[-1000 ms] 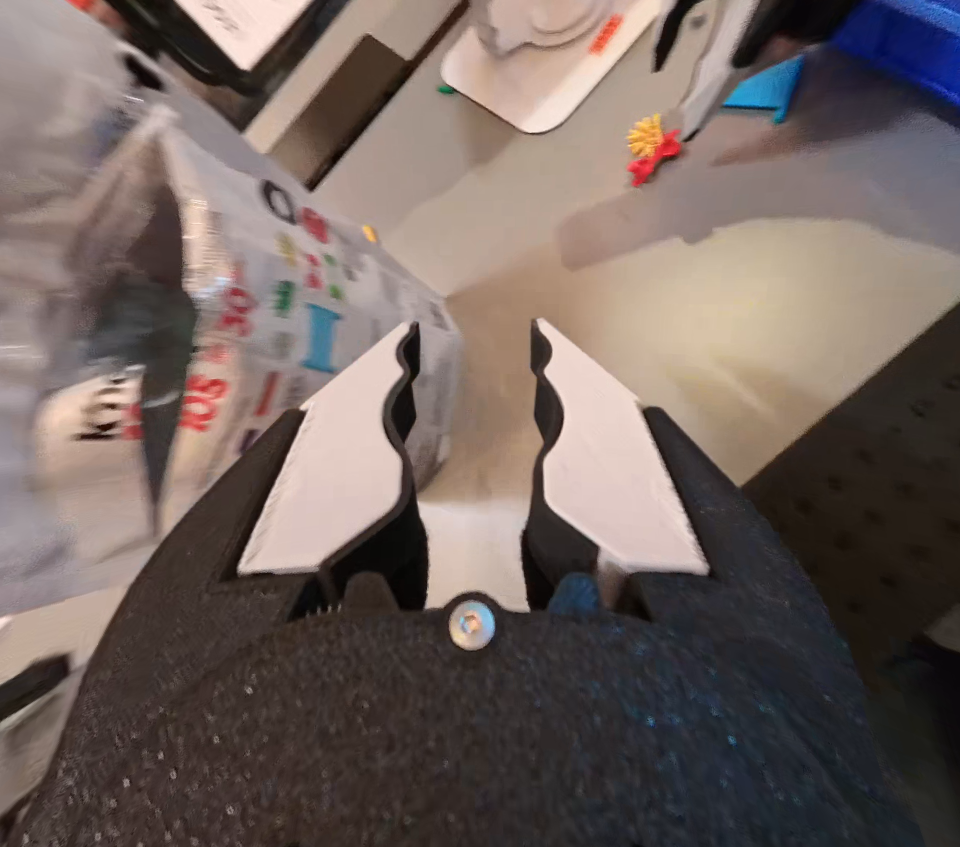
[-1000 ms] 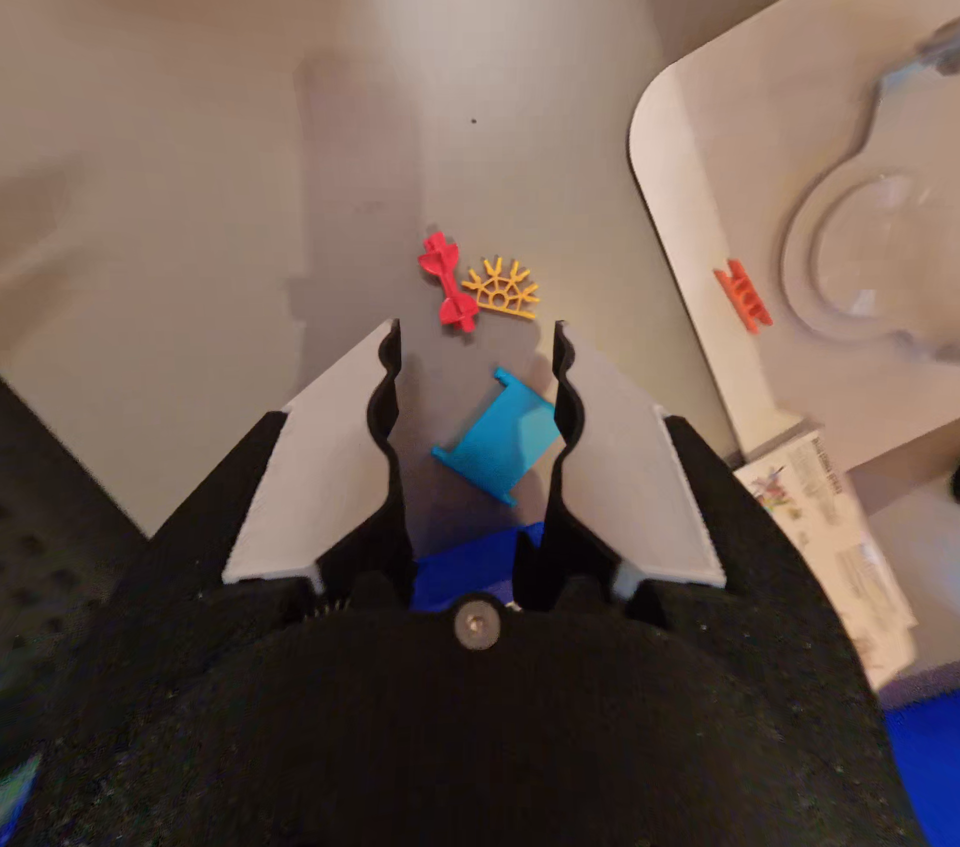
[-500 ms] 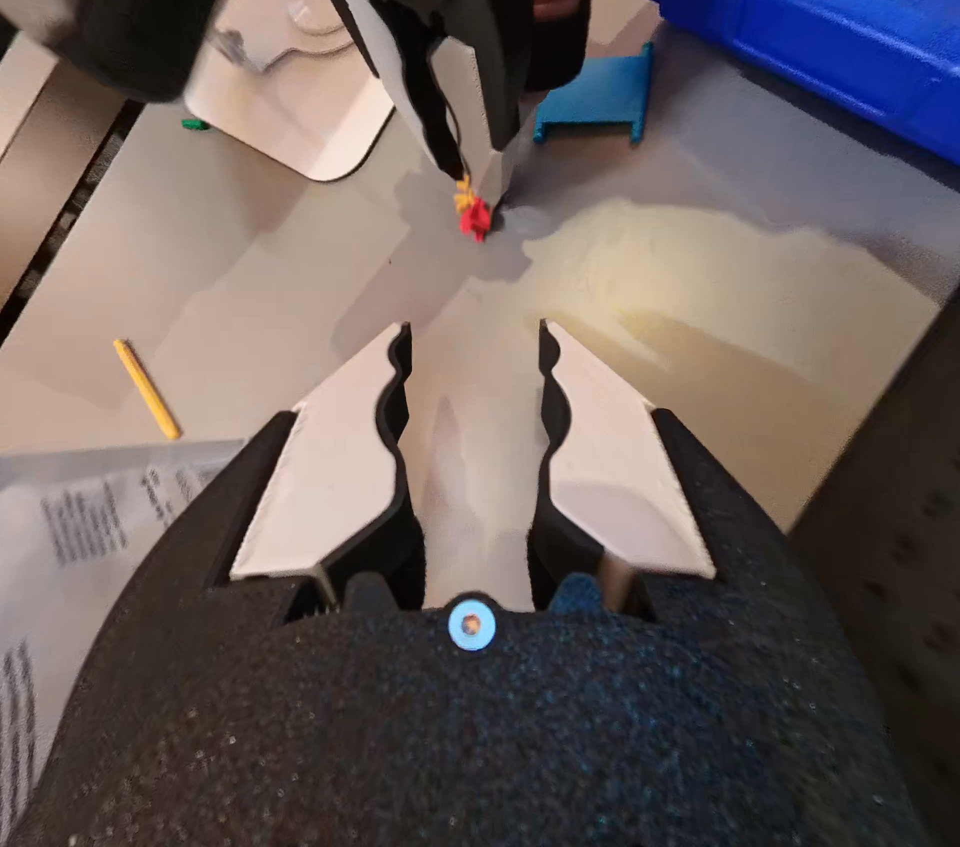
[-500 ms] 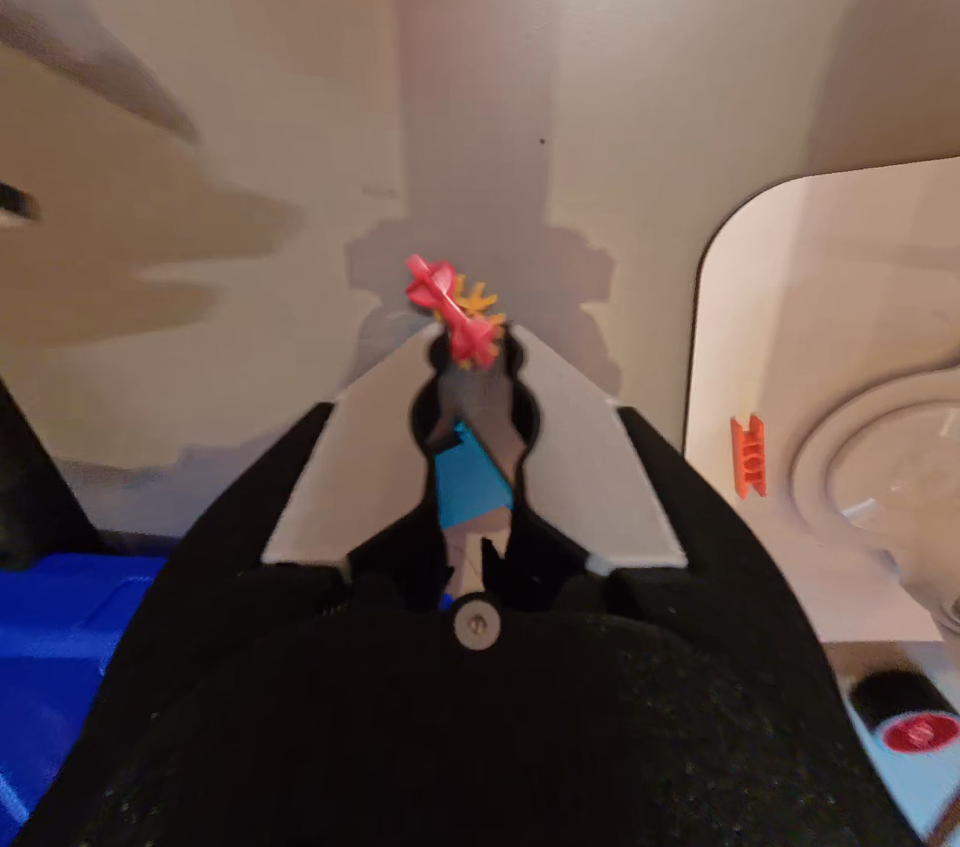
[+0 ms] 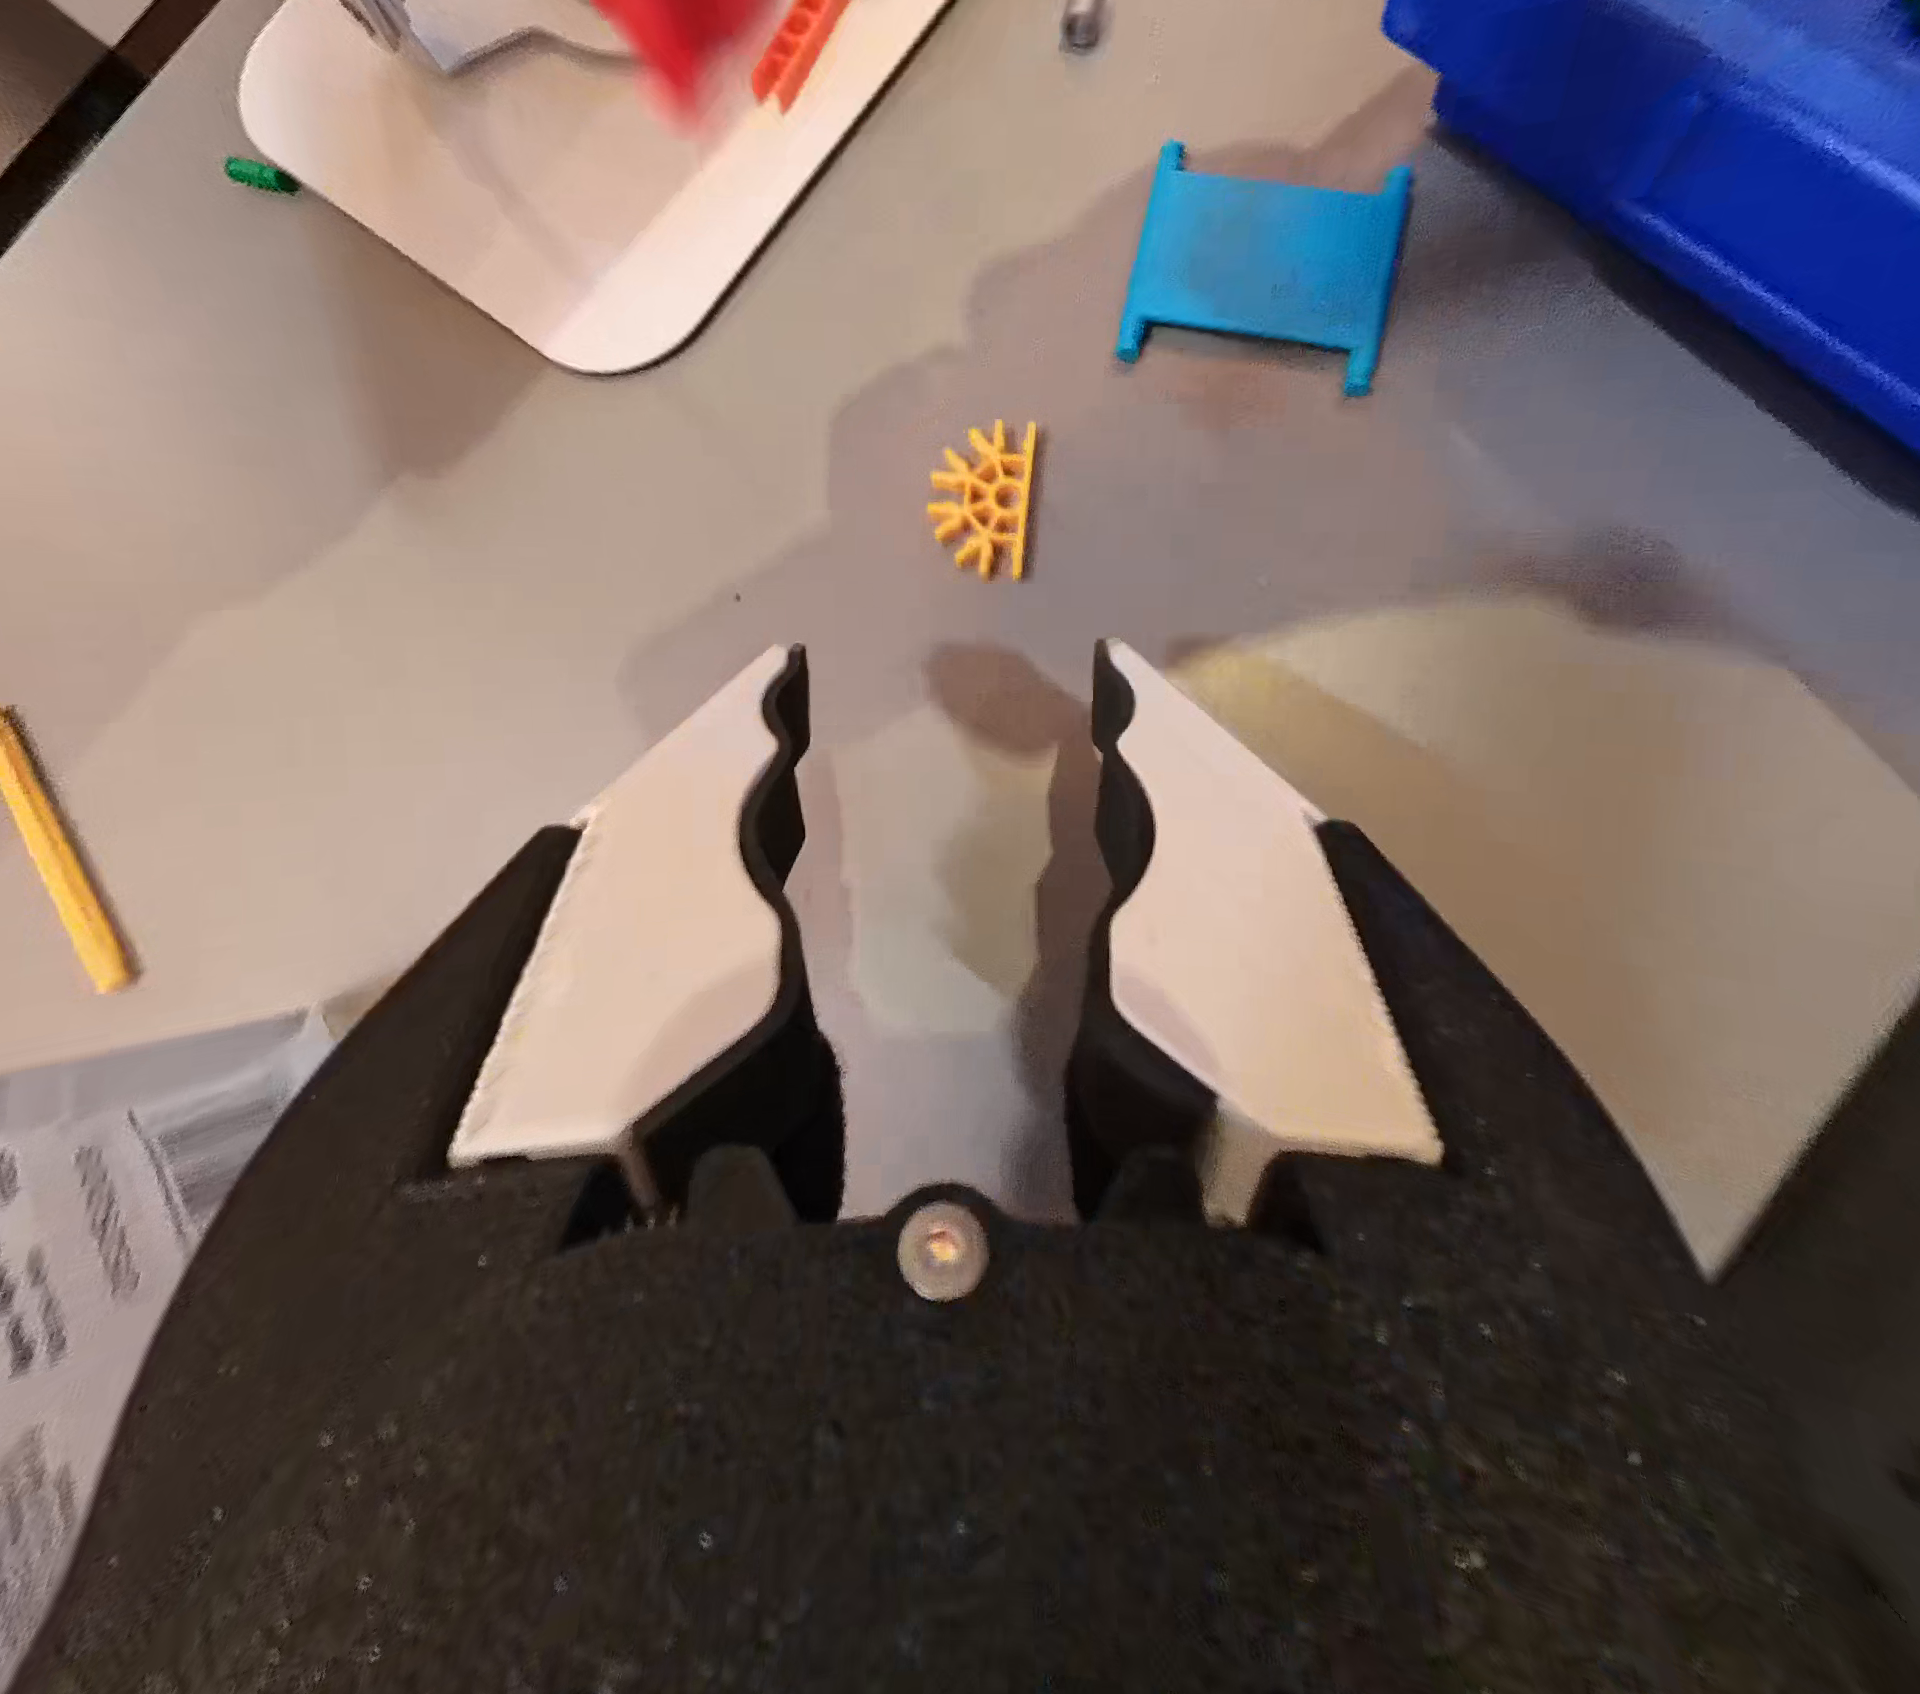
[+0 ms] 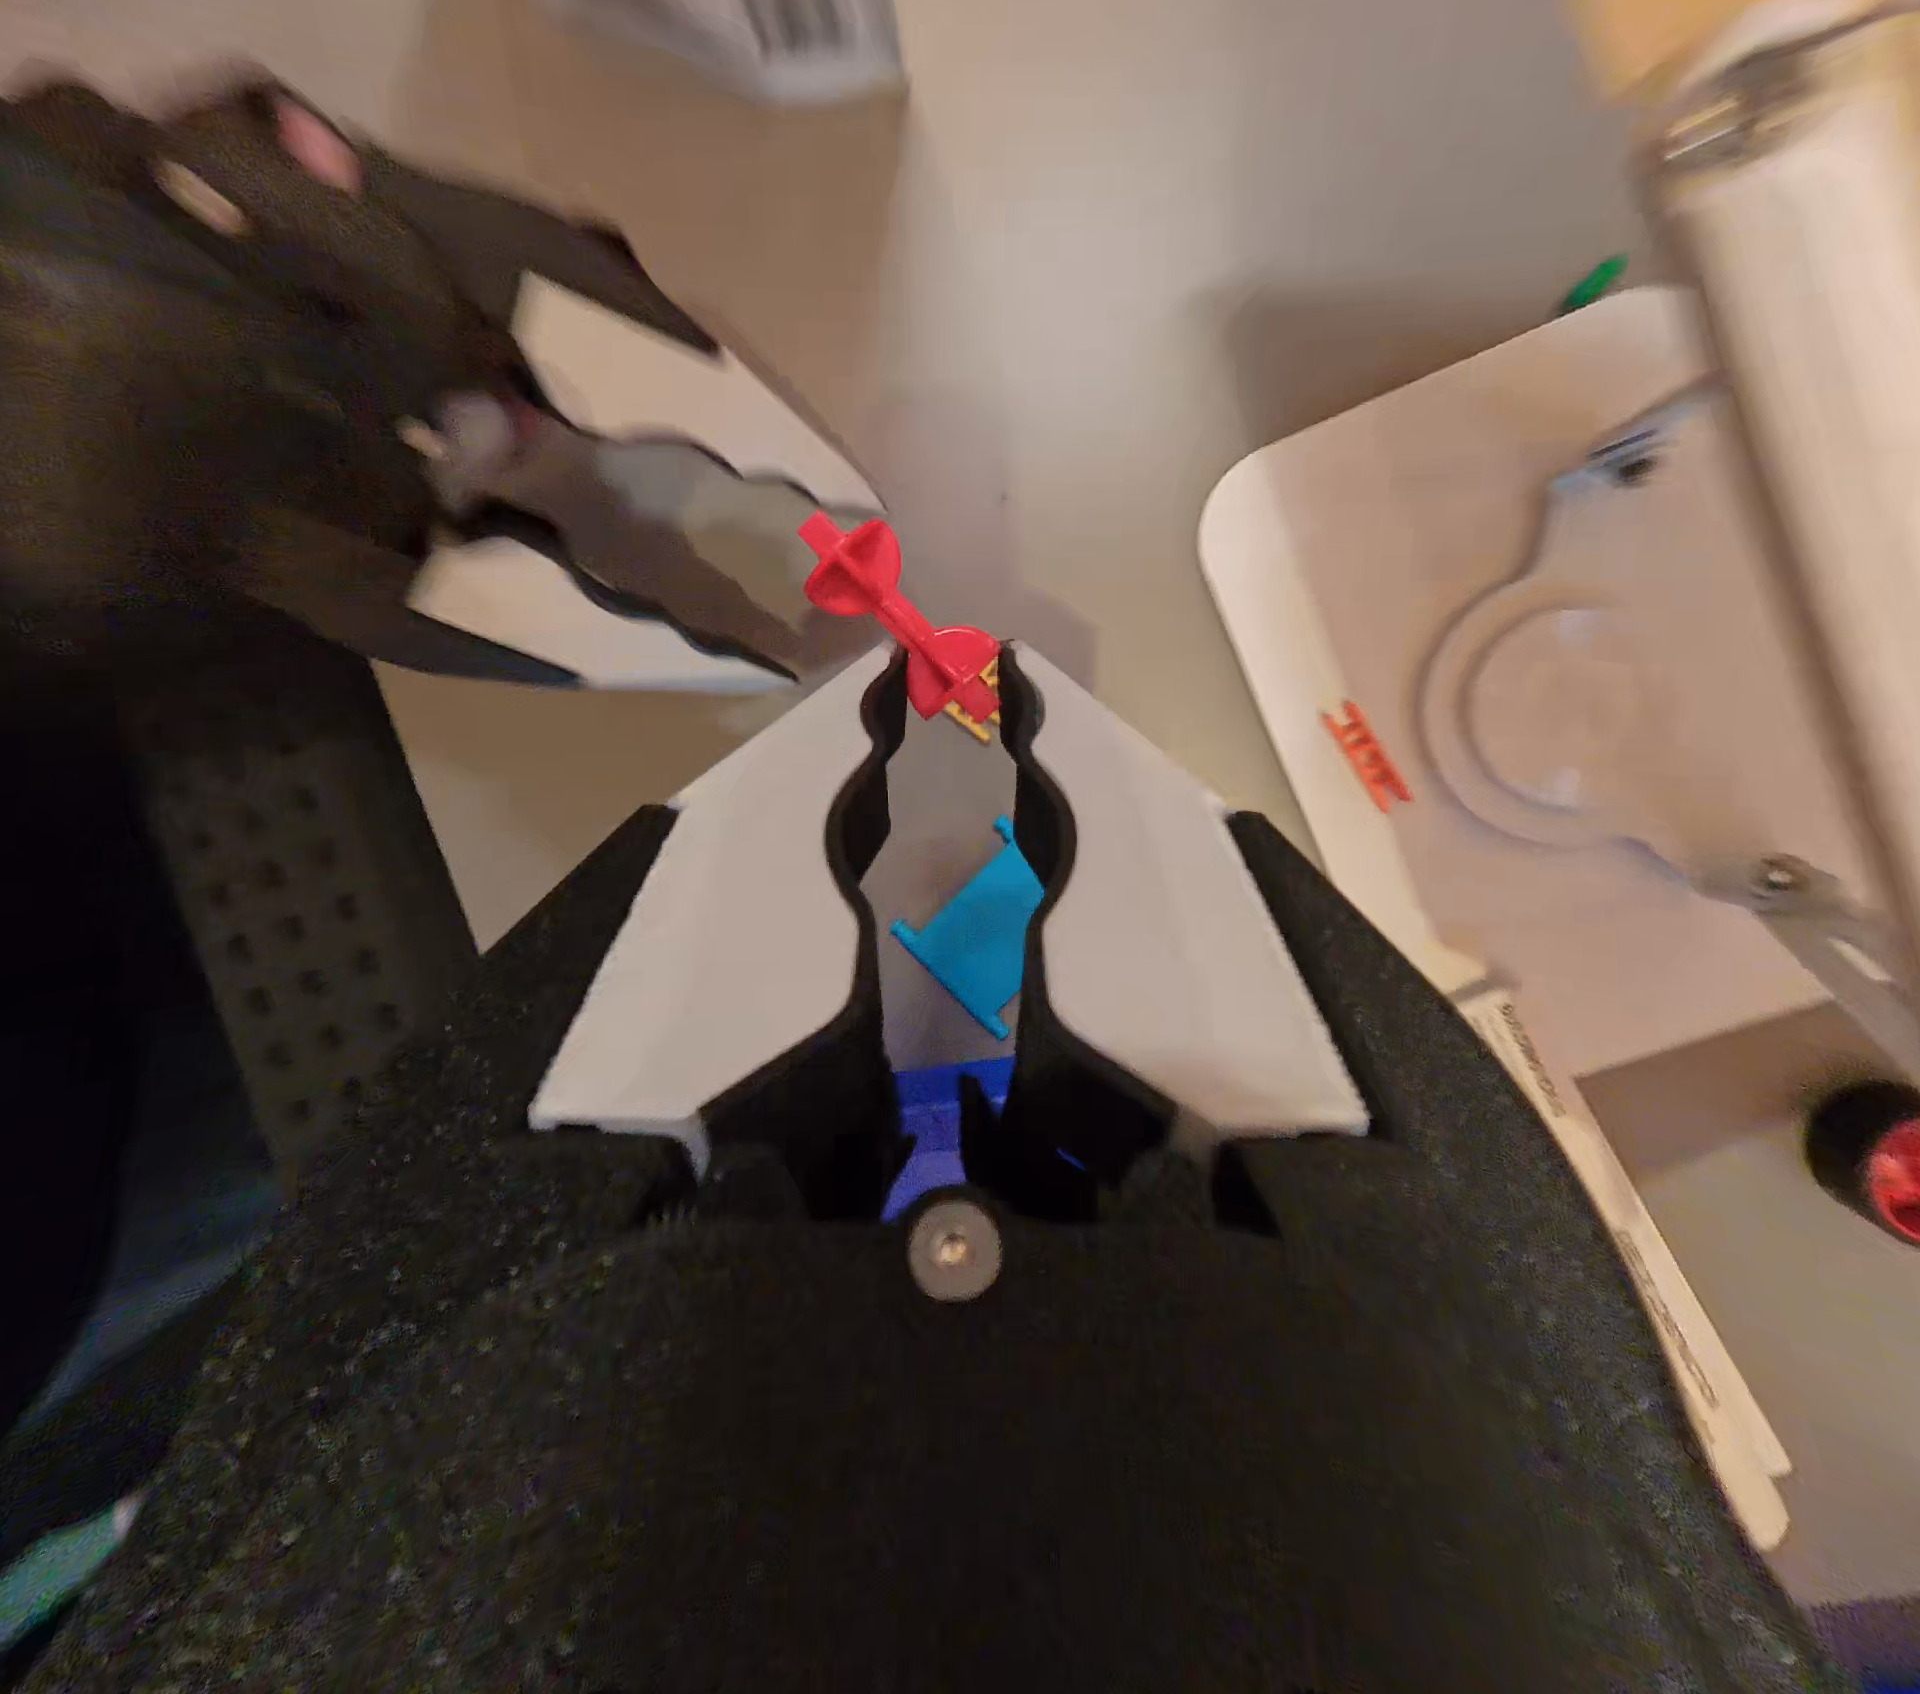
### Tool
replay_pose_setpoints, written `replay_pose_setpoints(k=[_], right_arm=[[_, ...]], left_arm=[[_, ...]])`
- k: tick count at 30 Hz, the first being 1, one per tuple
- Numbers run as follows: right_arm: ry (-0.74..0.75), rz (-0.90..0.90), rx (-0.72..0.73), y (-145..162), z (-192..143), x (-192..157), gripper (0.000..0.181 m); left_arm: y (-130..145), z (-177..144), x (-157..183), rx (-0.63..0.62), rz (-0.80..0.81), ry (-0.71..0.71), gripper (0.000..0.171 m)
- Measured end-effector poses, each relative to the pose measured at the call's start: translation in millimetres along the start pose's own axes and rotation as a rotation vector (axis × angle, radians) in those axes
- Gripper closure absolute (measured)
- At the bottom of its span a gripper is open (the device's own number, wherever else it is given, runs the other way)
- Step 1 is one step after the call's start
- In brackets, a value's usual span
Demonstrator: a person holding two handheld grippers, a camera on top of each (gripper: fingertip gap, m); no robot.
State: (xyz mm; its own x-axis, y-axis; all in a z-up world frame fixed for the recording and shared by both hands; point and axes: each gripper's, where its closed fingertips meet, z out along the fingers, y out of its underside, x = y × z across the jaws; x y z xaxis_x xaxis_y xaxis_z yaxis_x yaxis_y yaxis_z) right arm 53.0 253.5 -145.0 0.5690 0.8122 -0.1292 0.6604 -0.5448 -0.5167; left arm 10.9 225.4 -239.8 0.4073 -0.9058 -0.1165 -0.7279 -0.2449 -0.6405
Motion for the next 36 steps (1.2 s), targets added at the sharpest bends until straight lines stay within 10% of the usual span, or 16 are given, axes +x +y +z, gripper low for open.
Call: replay_pose_setpoints(k=[5, 11, 18, 30, 36], right_arm=[[0.046, 0.032, 0.151, -29.2, -62.3, -1.8, 0.166], [0.062, 0.018, 0.18, -25.8, -78.3, -15.4, 0.166], [0.076, 0.015, 0.26, -38.5, -101.4, -23.6, 0.166], [0.107, -0.374, 0.529, -236.6, -48.9, -121.1, 0.166], [0.372, -0.512, 0.362, -254.8, 24.1, -97.6, 0.142]], left_arm=[[-22.8, 36.1, 2.5, 0.007, 0.003, 0.052, 0.117], [-20.4, 61.5, 14.8, -0.041, 0.061, 0.088, 0.152], [-17.8, 48.8, 20.8, -0.003, 0.014, 0.112, 0.153], [7.3, -147.7, -21.0, 0.22, -0.069, -0.11, 0.153], [46.9, -224.4, -59.9, 0.189, -0.142, -0.306, 0.153]])
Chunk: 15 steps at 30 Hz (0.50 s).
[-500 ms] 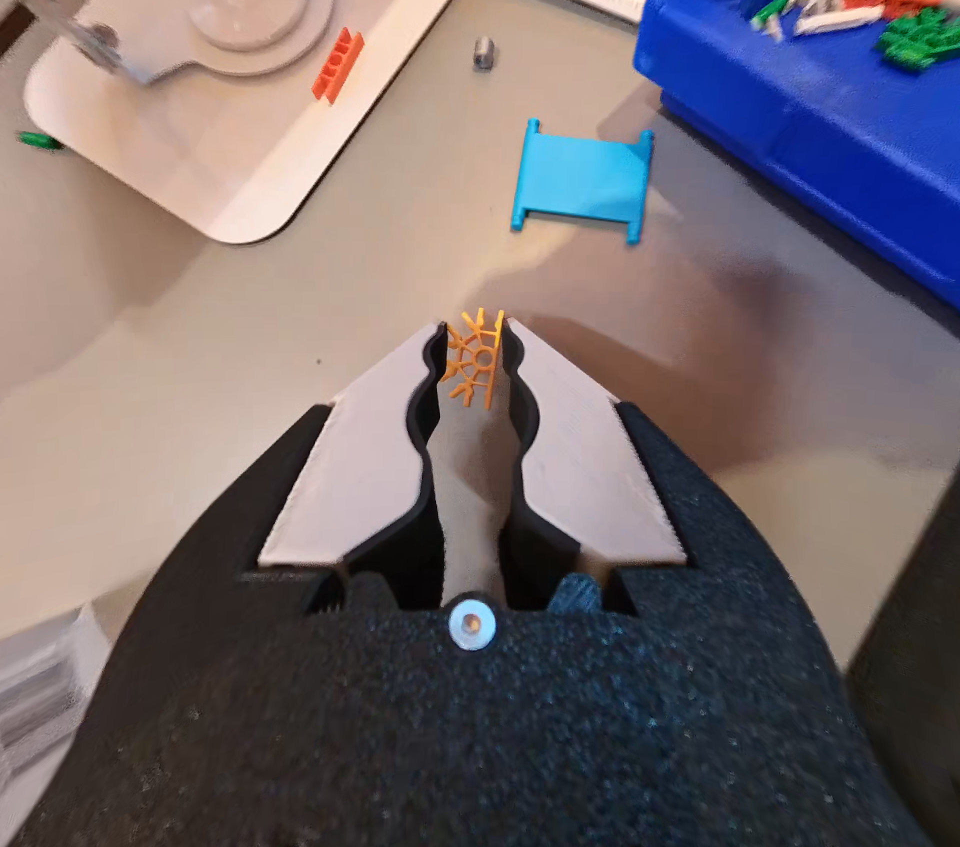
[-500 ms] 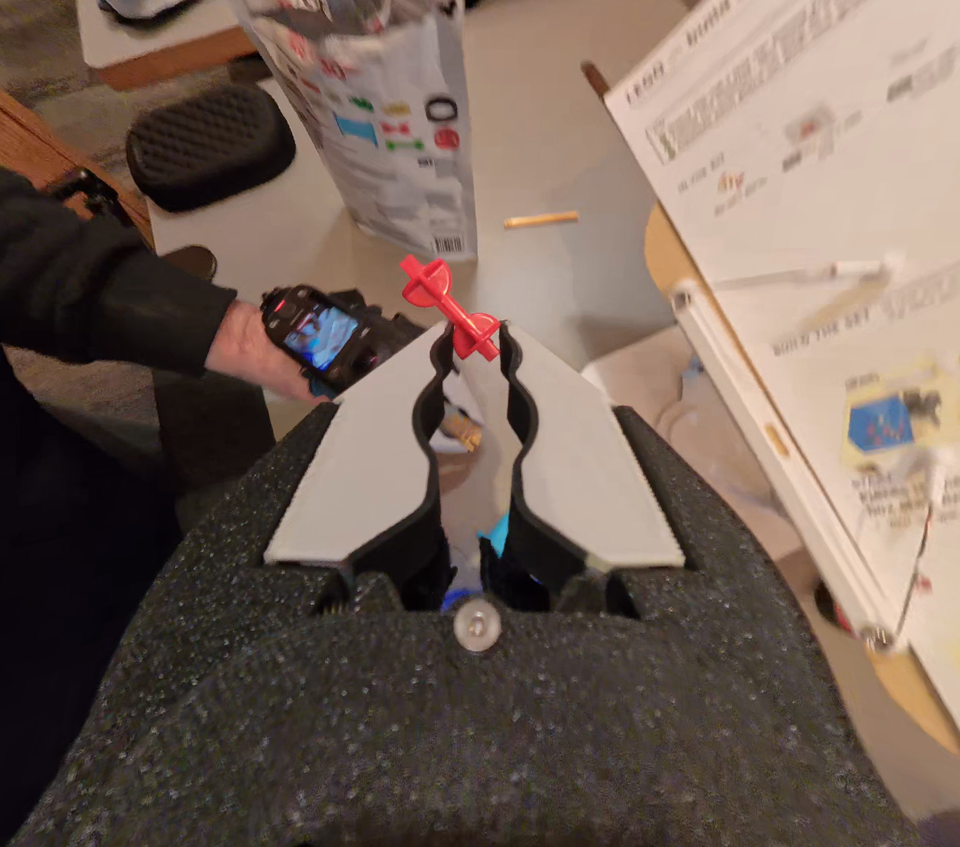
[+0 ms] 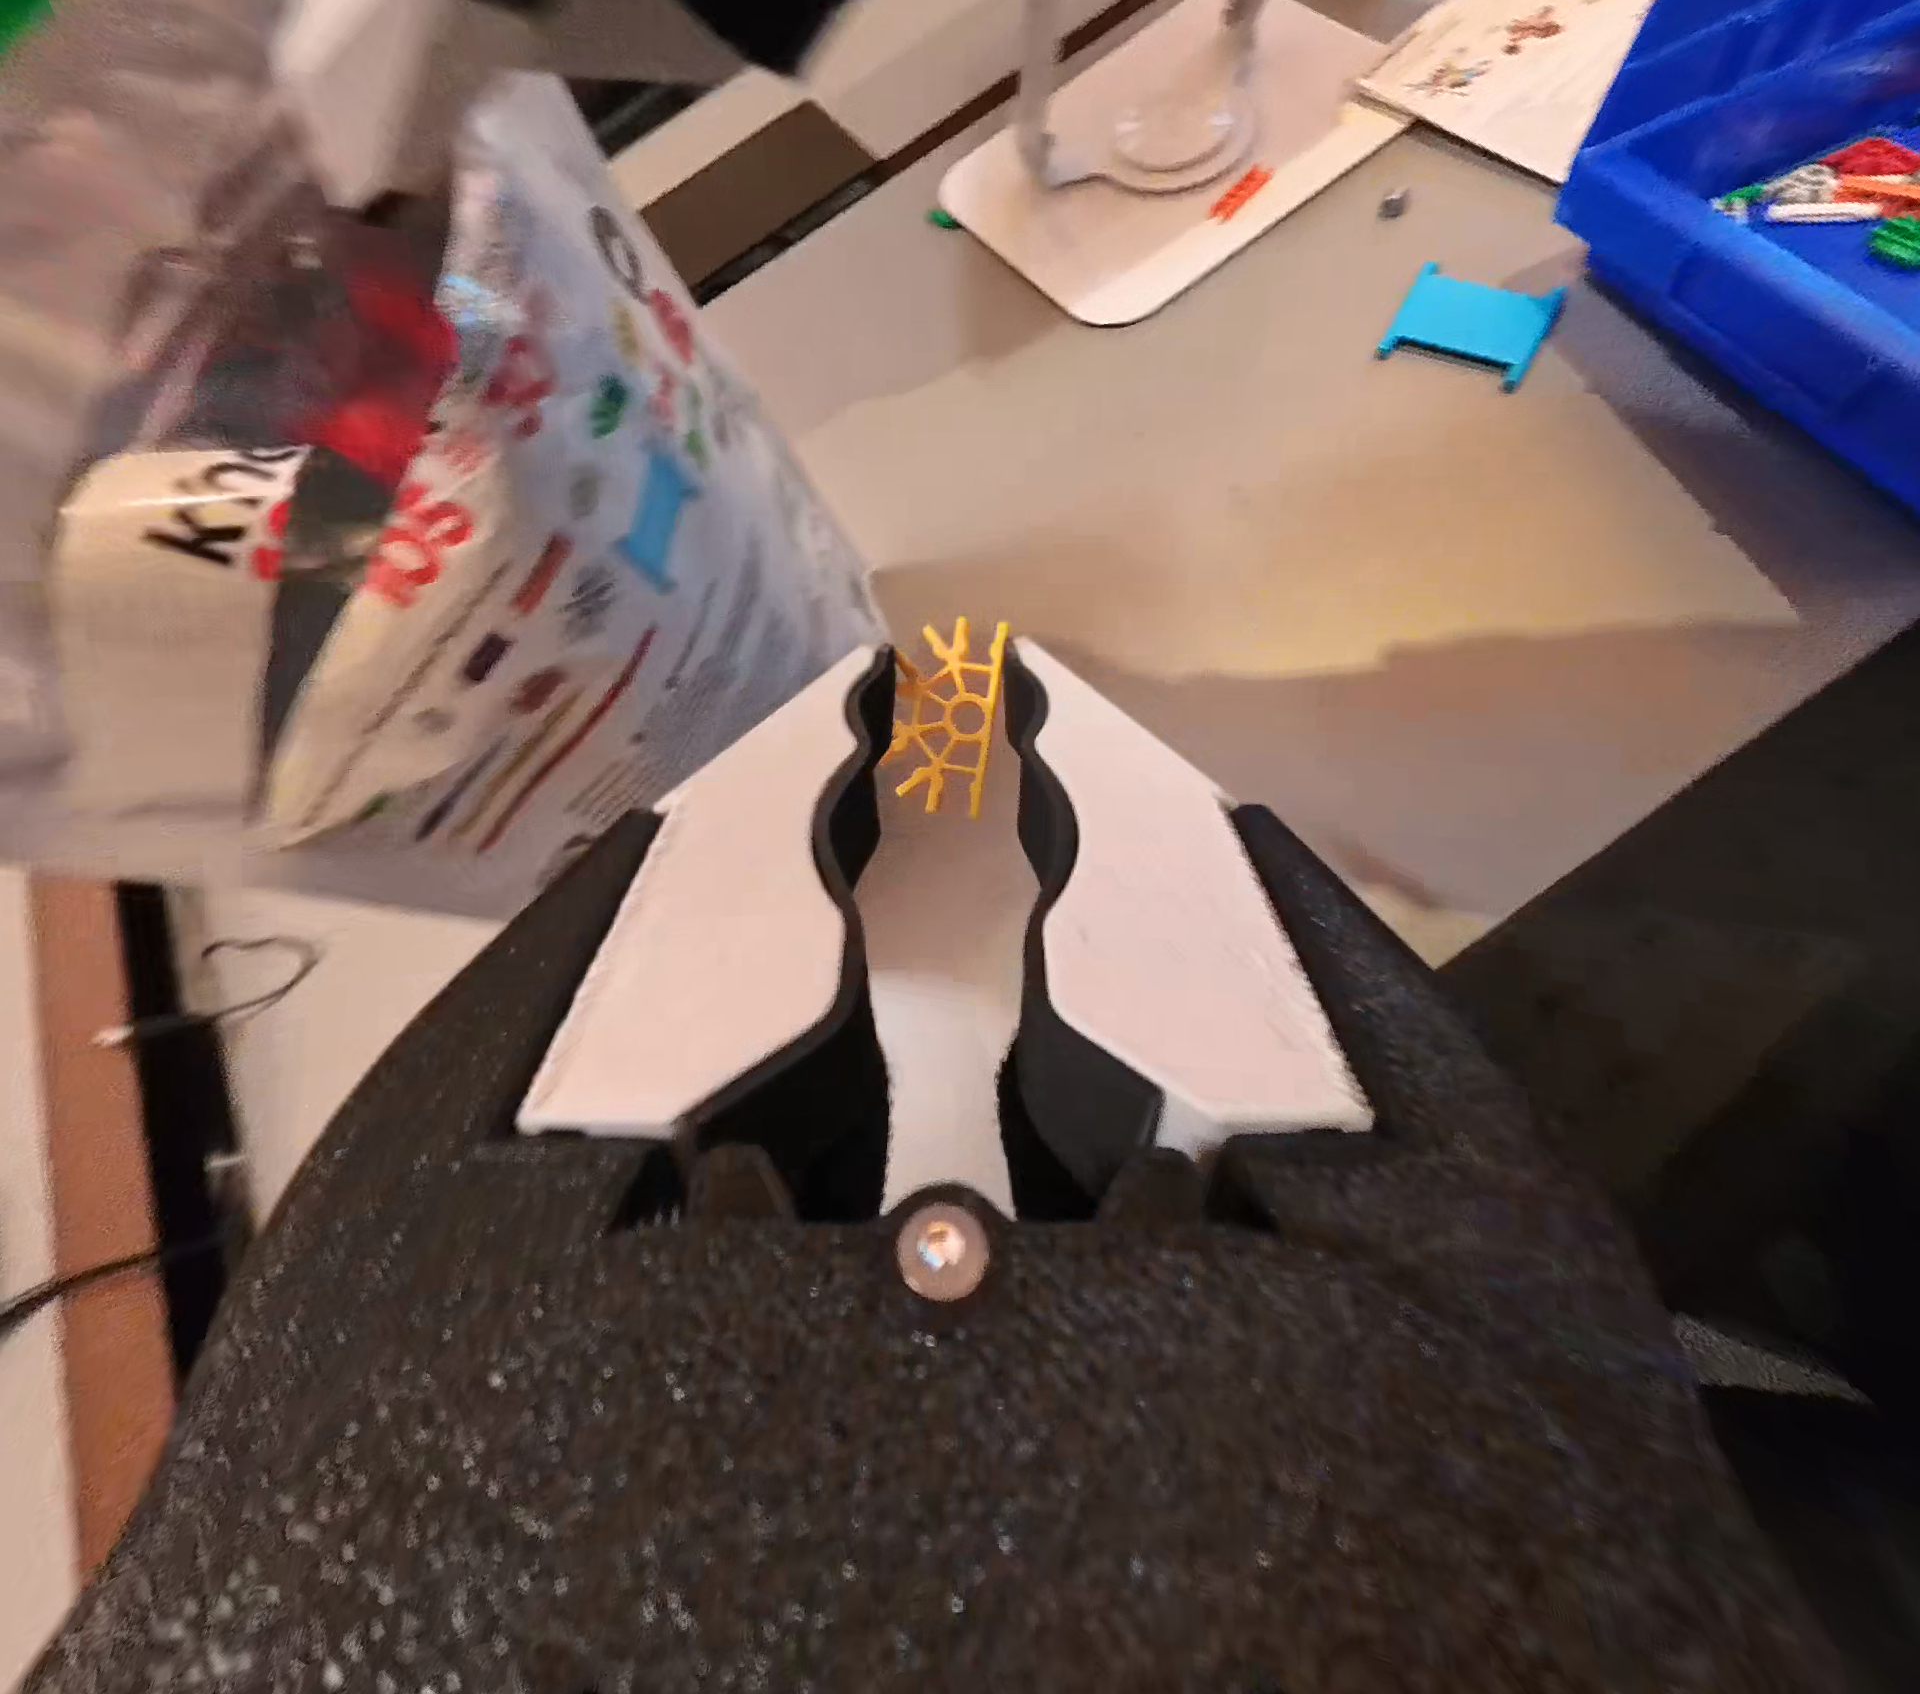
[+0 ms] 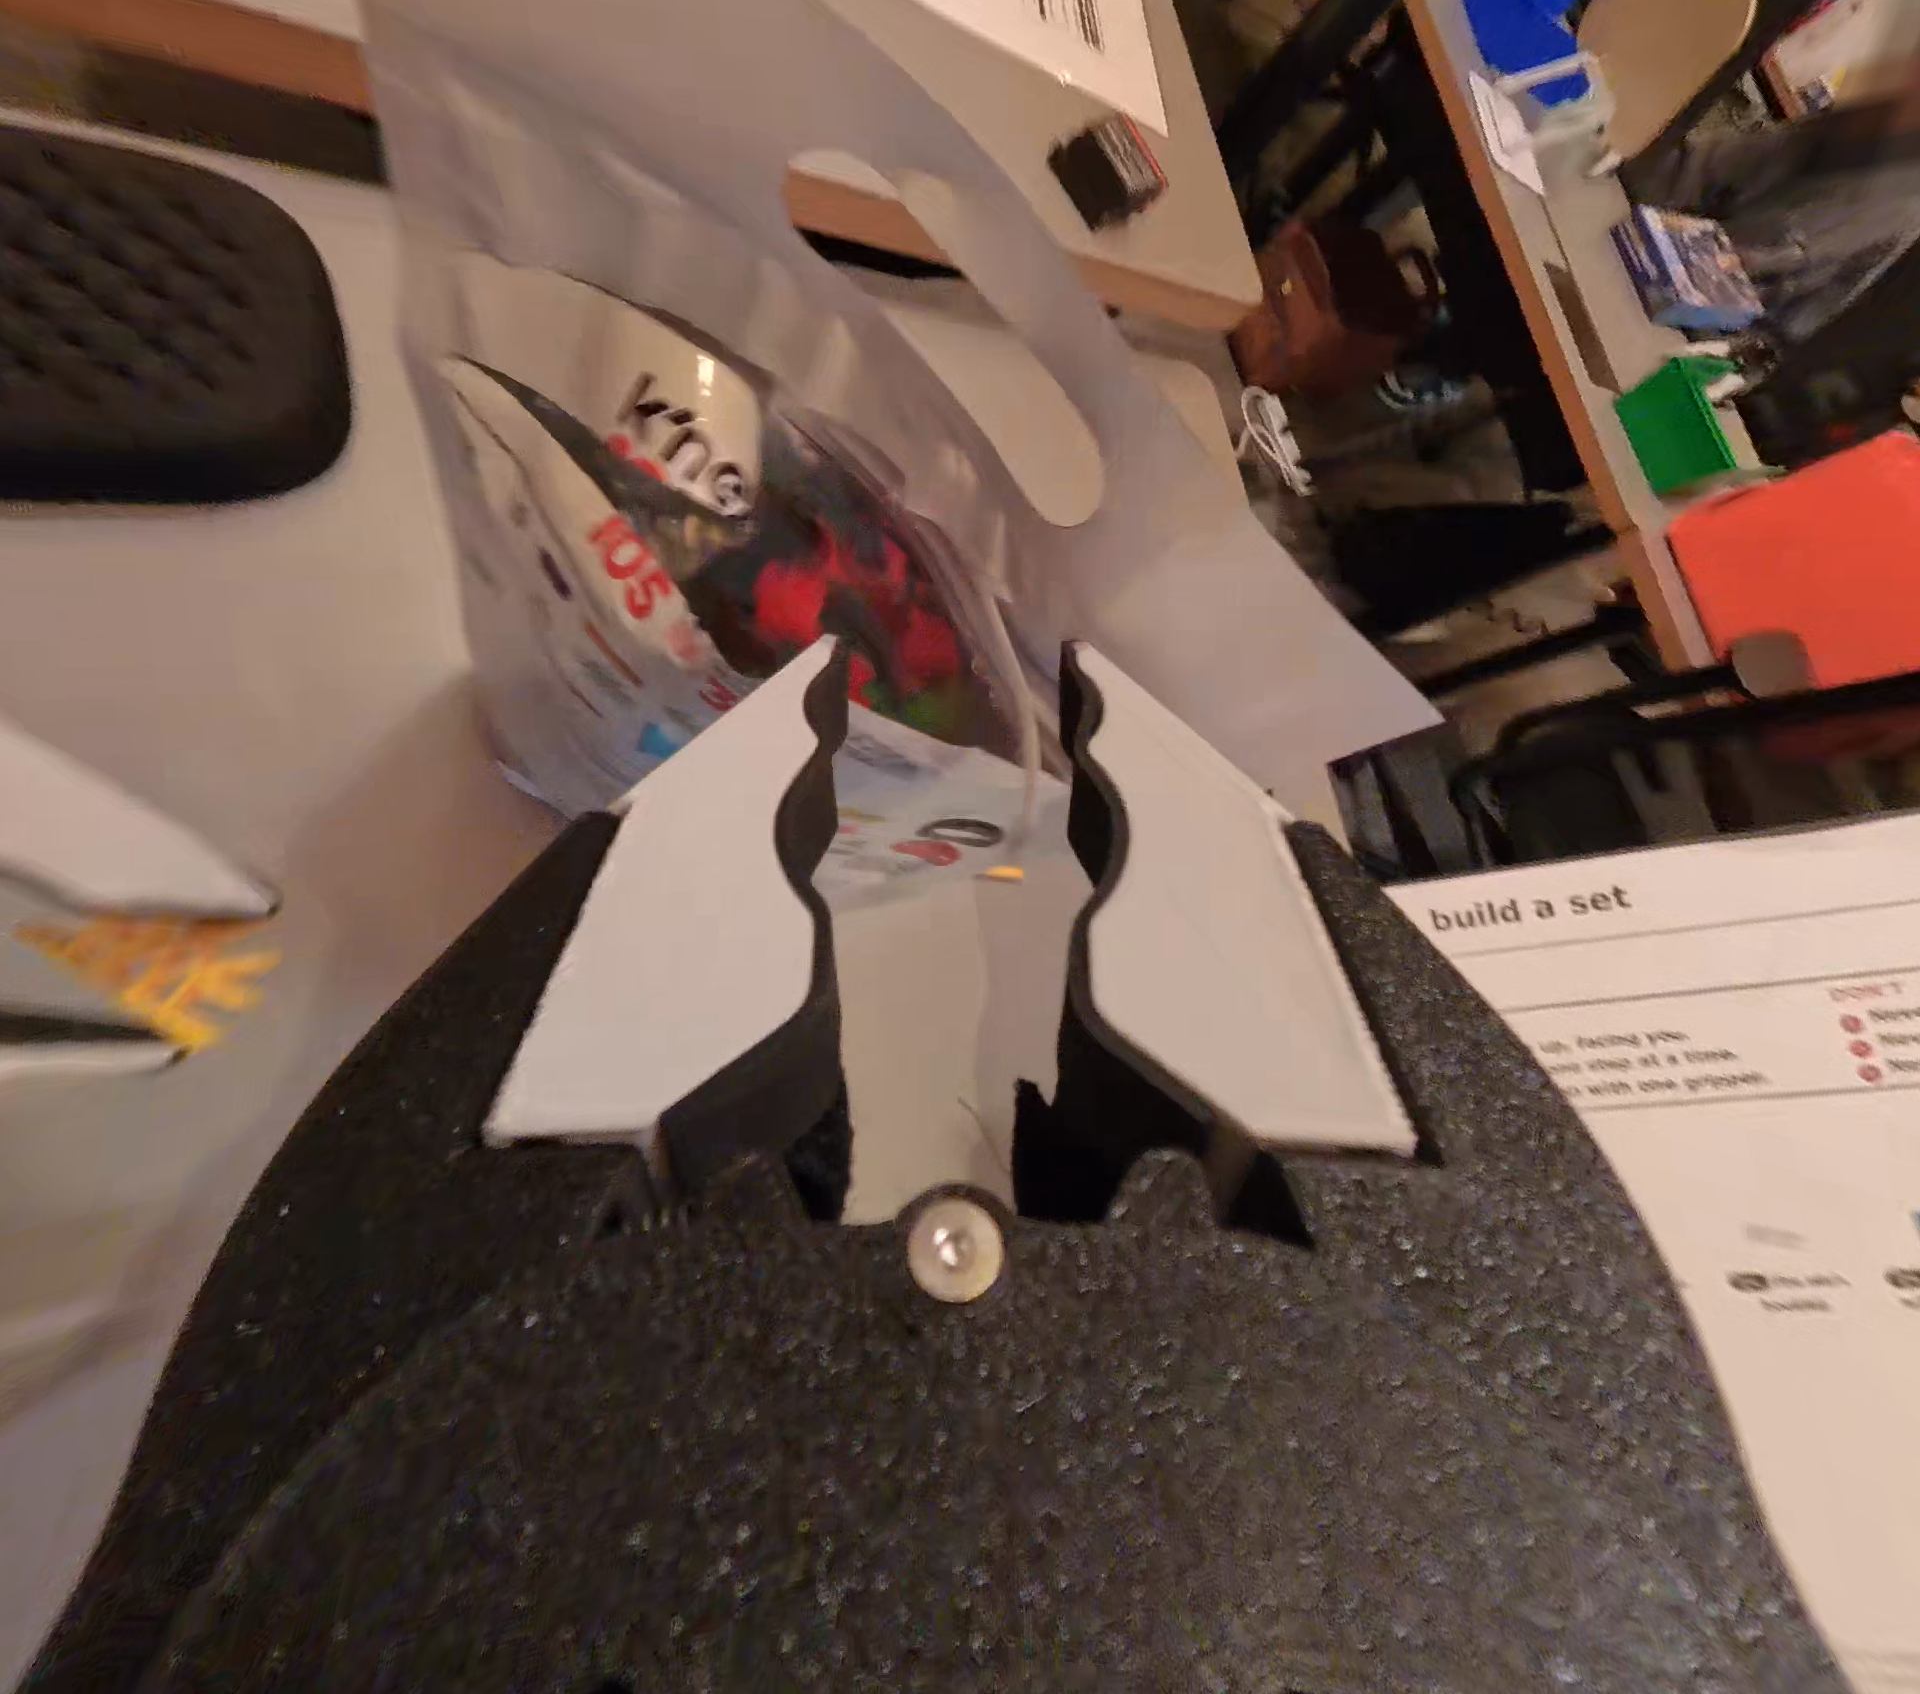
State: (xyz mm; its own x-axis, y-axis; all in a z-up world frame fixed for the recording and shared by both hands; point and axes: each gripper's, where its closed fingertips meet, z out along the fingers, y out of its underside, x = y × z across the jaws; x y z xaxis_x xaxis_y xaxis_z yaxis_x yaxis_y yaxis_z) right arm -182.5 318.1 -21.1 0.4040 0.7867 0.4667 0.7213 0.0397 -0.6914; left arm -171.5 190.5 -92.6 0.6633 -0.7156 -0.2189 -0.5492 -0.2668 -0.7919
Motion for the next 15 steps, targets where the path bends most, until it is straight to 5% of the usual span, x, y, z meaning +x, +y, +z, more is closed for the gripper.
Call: replay_pose_setpoints(k=[3, 10, 15], right_arm=[[-0.098, 0.096, 0.133, -12.0, -22.0, -9.4, 0.139], [-0.12, 0.269, 0.18, 11.7, -72.7, 19.8, 0.135], [-0.073, 0.326, 0.128, 46.4, -87.4, 26.5, 0.135]], left_arm=[[-14.1, -16.1, -29.9, 0.027, -0.003, -0.088, 0.153], [-80.2, -6.5, -94.1, 0.087, 0.126, -0.232, 0.152], [-65.4, 35.9, -117.1, -0.125, 0.22, -0.257, 0.137]])
